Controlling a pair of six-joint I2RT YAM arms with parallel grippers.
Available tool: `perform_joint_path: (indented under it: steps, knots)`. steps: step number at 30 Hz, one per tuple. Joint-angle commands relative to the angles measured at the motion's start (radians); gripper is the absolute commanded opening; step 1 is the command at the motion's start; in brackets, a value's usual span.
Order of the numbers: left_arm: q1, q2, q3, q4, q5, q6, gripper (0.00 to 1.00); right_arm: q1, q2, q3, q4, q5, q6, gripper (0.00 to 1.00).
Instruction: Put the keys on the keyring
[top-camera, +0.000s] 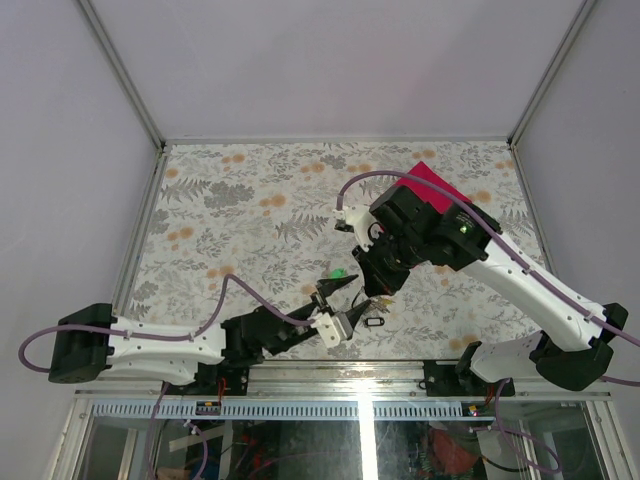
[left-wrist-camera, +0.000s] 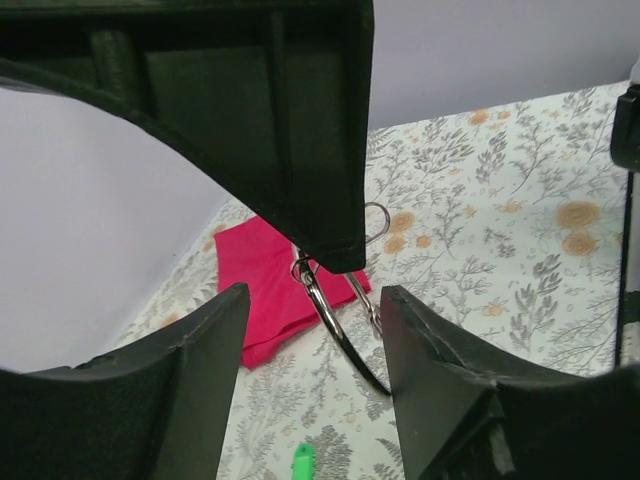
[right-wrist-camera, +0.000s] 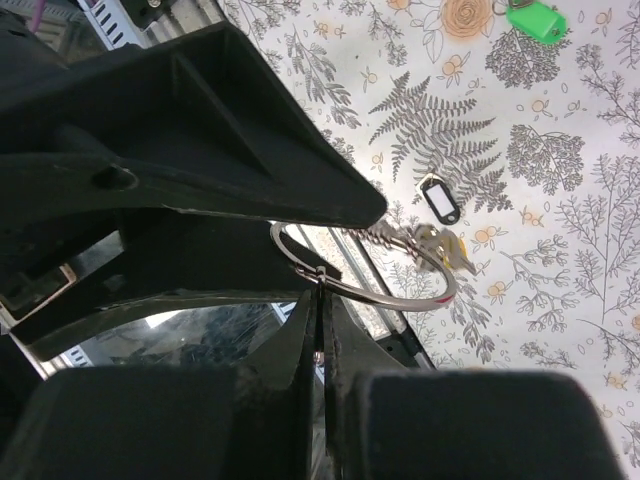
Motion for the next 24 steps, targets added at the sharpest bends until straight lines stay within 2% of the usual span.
perform_joint_path:
  steps: [1, 12, 21, 24]
  knots:
    - [-0.005, 0.028, 0.049, 0.118, -0.021, 0.095, 0.54, -0.005, 0.004, 0.047, -0.022, -0.073, -0.002, 0.0]
    - [-0.005, 0.047, 0.085, 0.105, -0.02, 0.203, 0.37, -0.005, -0.003, 0.021, -0.025, -0.099, -0.015, 0.0]
    - [-0.005, 0.043, 0.119, 0.023, 0.015, 0.227, 0.06, -0.006, -0.004, 0.013, -0.034, -0.089, -0.025, 0.0]
    - [-0.005, 0.038, 0.131, -0.006, 0.011, 0.225, 0.0, -0.006, -0.016, 0.011, -0.015, -0.065, -0.018, 0.06]
